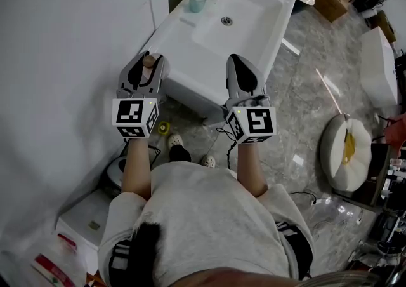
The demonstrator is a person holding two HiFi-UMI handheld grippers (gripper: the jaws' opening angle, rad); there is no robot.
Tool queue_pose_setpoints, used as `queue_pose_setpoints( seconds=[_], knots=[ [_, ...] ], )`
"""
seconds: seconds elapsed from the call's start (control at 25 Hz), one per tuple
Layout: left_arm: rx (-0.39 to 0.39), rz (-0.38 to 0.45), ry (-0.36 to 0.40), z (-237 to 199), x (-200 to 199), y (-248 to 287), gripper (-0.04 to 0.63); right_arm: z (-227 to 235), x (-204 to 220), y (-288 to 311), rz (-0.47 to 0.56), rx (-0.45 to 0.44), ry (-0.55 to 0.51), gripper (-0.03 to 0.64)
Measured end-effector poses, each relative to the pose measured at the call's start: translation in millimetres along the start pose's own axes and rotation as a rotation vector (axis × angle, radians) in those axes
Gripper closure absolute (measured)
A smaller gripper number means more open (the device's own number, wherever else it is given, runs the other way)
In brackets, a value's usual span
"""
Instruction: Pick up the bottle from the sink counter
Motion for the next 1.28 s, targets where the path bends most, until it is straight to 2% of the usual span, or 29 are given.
queue_pose_setpoints(
  seconds=[0.36,0.72,1.28],
  knots=[
    [-0.052,0.042,-0.002,35.0,-23.7,-38.5,0.451,8.5,-19.8,-35.7,0.033,-0.033,-0.011,0.606],
    [-0.103,0.059,0.038,75.5,-45.6,-70.6,0.451,17.8,-39.1,-70.2,0.066,-0.074,-0.007,0.606],
    [-0.142,0.087,0.066,125.5,-56.7,-101.4,0.451,34.7,-48.7,-113.8,0.094,-0.116,-0.020,0.606]
  ],
)
Point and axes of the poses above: the fingertips, and each gripper's own axes: y forward along the fingers, z to its right, x out of its underside, the point moved 9 cm from there along -y, backward along the fingers, and after that the axes turned 10 degrees about x, right-handed, at the moved point
